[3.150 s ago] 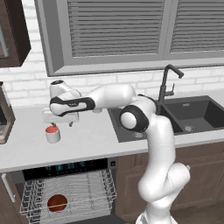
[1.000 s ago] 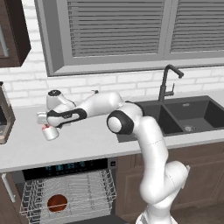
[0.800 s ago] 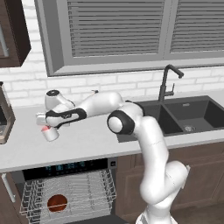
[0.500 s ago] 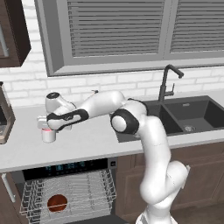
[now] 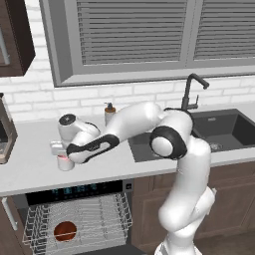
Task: Pick up the cup and bowl from the counter, place them in the dishwasher, and close the dishwasher door.
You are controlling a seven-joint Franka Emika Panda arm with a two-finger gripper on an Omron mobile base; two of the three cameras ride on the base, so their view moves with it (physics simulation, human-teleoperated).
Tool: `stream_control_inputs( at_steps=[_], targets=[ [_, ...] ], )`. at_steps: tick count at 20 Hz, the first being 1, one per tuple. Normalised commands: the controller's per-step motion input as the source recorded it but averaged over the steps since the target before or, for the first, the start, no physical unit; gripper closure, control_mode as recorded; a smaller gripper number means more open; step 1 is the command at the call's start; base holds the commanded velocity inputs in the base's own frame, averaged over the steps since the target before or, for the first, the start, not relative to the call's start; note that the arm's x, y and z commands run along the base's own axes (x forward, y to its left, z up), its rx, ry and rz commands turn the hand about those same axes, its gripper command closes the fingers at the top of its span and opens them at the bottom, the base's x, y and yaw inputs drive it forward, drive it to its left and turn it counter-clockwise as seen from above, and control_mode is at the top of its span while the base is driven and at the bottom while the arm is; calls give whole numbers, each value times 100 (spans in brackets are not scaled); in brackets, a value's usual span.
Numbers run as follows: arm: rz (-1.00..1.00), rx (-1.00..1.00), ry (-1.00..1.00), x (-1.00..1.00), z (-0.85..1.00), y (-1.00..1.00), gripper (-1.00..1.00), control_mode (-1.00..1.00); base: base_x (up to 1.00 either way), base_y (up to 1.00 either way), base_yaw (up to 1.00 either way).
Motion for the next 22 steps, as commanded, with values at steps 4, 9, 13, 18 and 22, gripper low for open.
stream_control_inputs(
  at_steps=[4,9,13,18,22],
  targets=[
    [-8,6,-16,-100,23,-100,100,-100,0,0,0],
    [-7,17,0,-100,5,-94,100,-100,0,0,0],
    [-5,14,4,-100,-5,-71,100,-100,0,0,0],
    [-4,2,4,-70,-25,-37,100,-100,0,0,0],
    [-3,-2,0,-19,-38,-3,100,-100,0,0,0]
  ],
)
